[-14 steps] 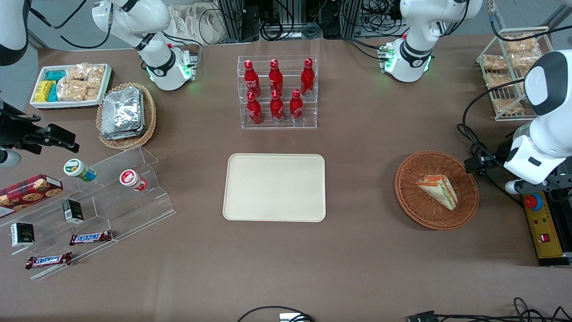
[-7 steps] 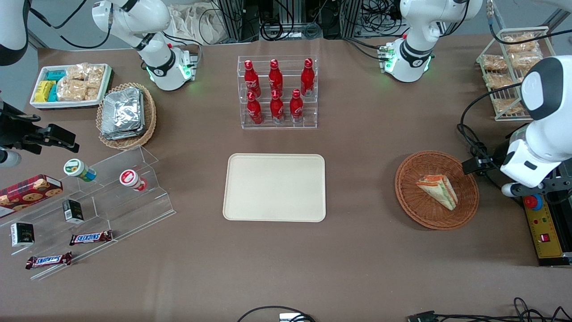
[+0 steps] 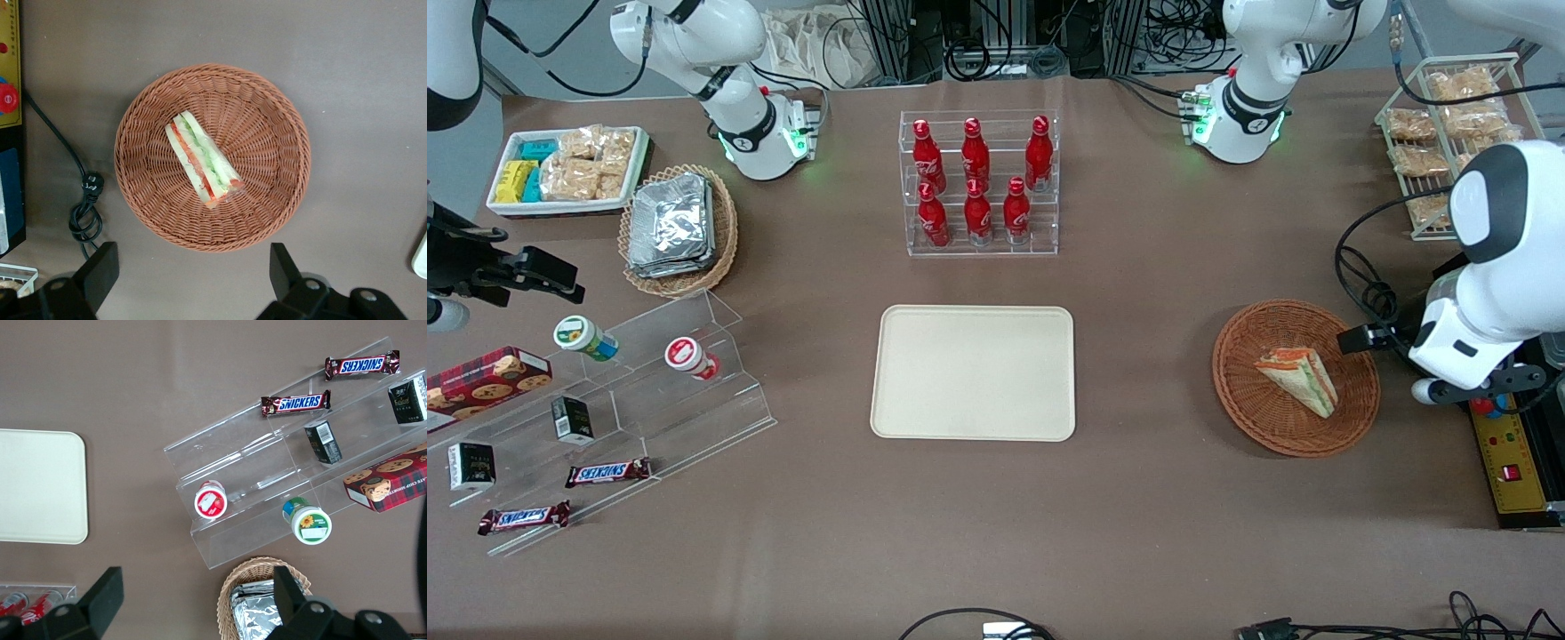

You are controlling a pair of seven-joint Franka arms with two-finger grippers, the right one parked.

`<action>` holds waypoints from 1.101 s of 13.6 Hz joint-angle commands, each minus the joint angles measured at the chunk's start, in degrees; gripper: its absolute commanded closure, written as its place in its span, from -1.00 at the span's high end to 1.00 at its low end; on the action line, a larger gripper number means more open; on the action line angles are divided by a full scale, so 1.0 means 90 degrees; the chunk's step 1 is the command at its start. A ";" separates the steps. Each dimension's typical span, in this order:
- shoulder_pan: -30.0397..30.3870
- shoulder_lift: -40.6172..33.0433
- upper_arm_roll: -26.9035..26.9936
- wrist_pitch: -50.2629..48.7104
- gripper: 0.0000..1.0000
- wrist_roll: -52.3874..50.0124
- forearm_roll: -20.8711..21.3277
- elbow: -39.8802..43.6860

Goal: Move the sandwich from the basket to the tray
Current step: 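Lower the open left gripper around the sandwich's upright edge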

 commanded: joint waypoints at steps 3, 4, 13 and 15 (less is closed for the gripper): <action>0.0145 0.0126 0.0013 0.0788 1.00 -0.1381 -0.0263 -0.0488; 0.0145 0.0116 0.0013 0.1061 1.00 -0.1626 -0.0282 -0.0703; 0.0116 0.0281 -0.0007 0.2968 1.00 -0.3454 -0.0292 -0.2122; 0.0057 0.0477 -0.0026 0.3201 1.00 -0.3688 -0.0292 -0.2102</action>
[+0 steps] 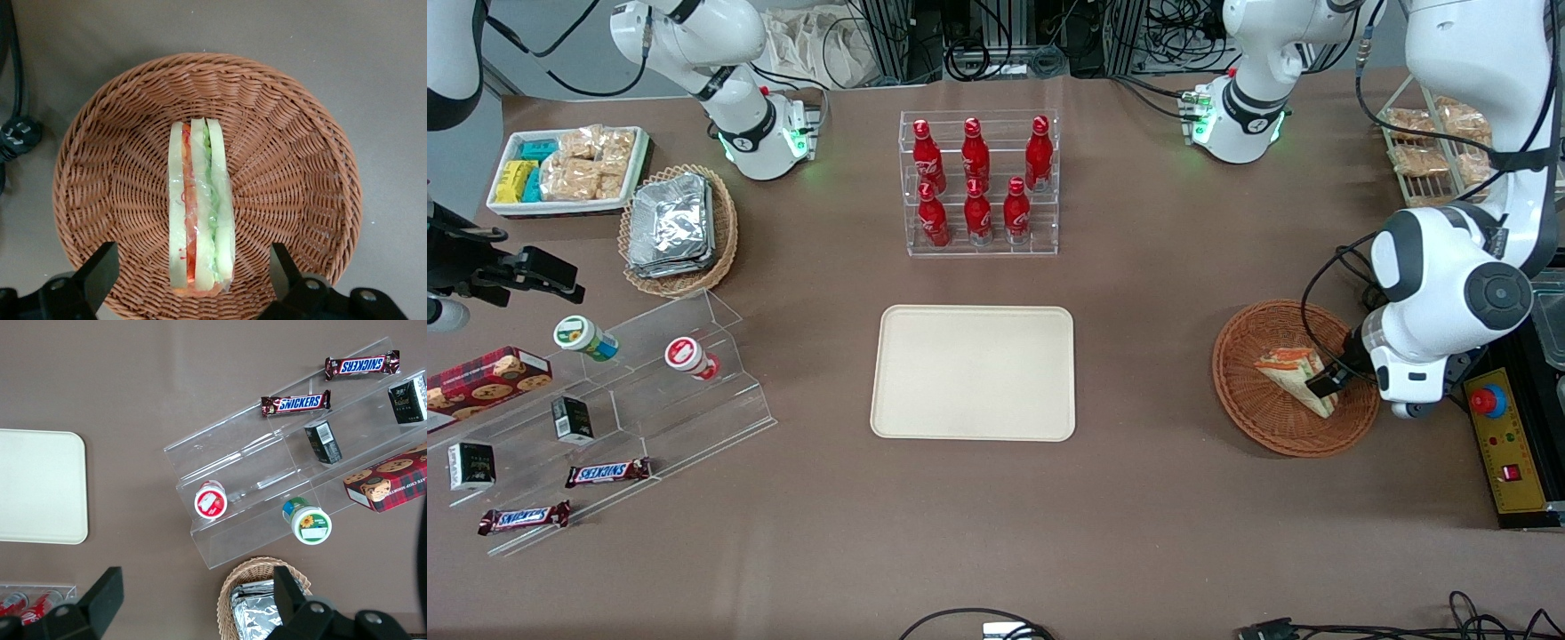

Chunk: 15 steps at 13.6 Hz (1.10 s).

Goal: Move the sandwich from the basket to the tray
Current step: 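Lower the open left gripper around the sandwich's upright edge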

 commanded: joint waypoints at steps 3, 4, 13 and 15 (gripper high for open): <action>-0.0061 0.0357 -0.0051 0.0428 1.00 -0.0282 -0.0040 -0.0016; -0.0061 0.0367 -0.0051 0.0428 1.00 -0.0292 -0.0040 -0.0025; -0.0061 0.0514 -0.0051 0.0448 1.00 -0.0301 -0.0040 0.0004; -0.0061 0.0533 -0.0051 0.0458 1.00 -0.0302 -0.0040 0.0023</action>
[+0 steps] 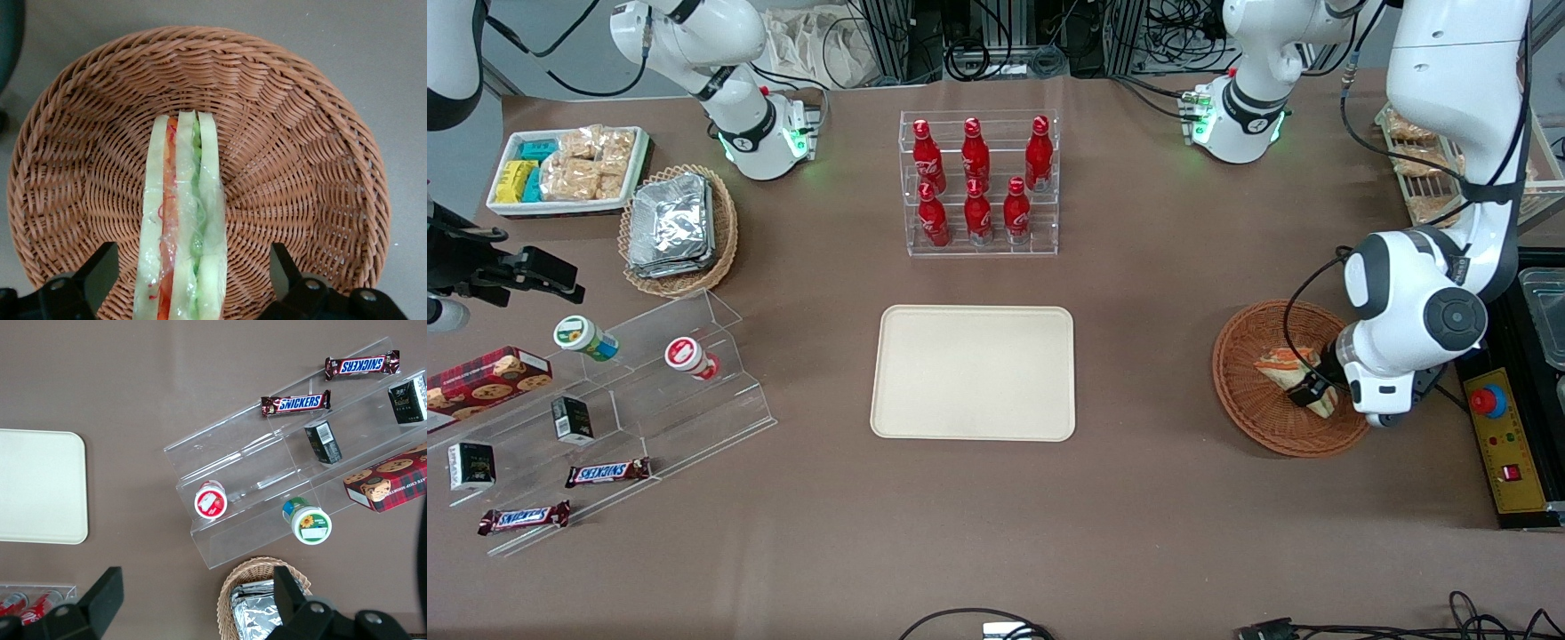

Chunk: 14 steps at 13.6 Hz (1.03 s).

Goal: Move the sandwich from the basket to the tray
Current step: 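Close the left gripper on the sandwich and lift it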

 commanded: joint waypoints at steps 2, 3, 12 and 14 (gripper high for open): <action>-0.0040 0.0065 0.0002 0.0059 1.00 -0.0112 -0.0040 0.0034; -0.0040 0.0075 0.0002 0.0059 1.00 -0.0112 -0.0040 0.0044; -0.0099 0.0152 0.0012 -0.0505 -0.46 -0.0073 -0.0030 0.0521; -0.0099 0.0114 0.0012 -0.0673 -0.39 -0.0092 -0.0030 0.0639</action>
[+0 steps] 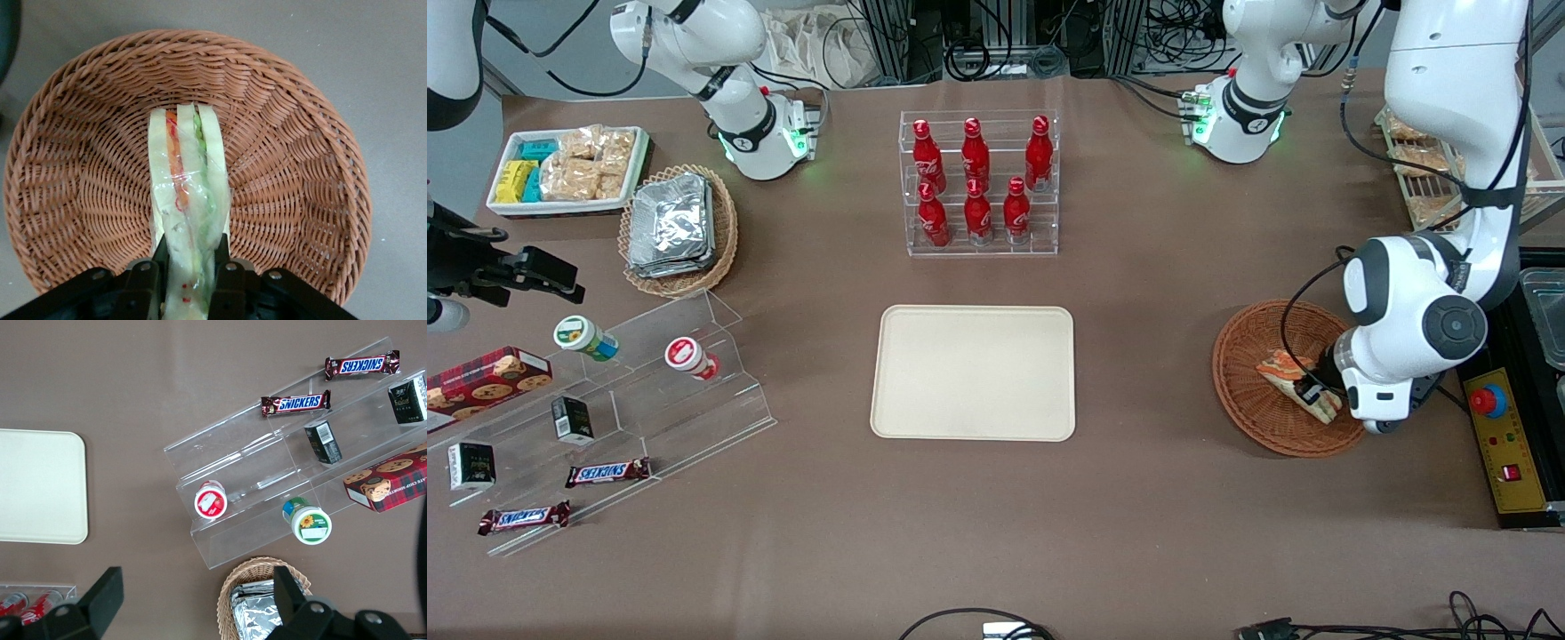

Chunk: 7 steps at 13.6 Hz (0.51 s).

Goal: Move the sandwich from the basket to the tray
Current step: 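Close the left gripper on the sandwich and lift it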

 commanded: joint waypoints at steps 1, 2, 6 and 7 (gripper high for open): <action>-0.0040 -0.0011 0.0027 -0.0330 -0.33 -0.0084 -0.0040 0.0356; -0.0040 -0.0001 0.0027 -0.0514 -0.30 -0.0093 -0.0040 0.0512; -0.0040 0.0038 0.0017 -0.1861 -0.24 -0.0084 -0.0040 0.1683; -0.0069 0.0038 -0.0002 -0.2135 -0.24 -0.0084 -0.0040 0.1928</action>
